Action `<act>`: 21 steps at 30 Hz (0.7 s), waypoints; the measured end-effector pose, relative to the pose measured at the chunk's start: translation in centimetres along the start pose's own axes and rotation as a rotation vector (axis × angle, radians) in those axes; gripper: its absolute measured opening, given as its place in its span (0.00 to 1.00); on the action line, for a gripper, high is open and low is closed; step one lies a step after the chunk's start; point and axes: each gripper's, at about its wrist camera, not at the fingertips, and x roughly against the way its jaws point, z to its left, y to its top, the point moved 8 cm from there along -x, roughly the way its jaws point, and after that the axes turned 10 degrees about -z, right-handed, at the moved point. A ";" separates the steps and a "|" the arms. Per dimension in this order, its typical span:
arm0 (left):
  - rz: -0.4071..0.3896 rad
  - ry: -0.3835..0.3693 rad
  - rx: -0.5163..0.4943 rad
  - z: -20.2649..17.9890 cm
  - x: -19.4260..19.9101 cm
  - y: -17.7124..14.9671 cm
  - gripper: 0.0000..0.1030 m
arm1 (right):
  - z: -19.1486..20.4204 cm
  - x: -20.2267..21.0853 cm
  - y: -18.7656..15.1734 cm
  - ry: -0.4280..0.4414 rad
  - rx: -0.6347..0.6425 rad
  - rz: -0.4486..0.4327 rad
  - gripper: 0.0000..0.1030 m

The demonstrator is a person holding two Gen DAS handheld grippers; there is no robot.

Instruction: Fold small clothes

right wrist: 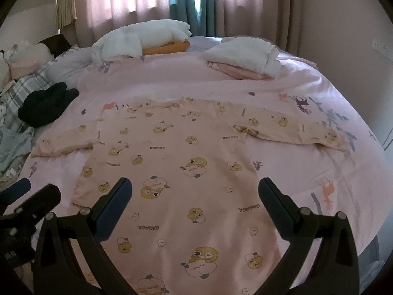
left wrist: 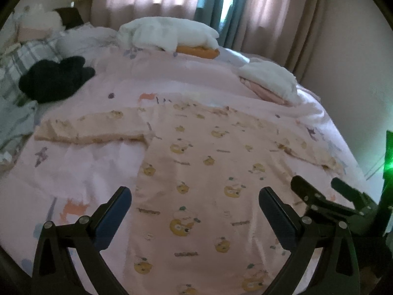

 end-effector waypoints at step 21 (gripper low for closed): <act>0.008 0.067 -0.026 0.6 -0.3 -0.2 1.00 | 1.1 -0.6 -0.3 -0.015 0.052 0.012 1.00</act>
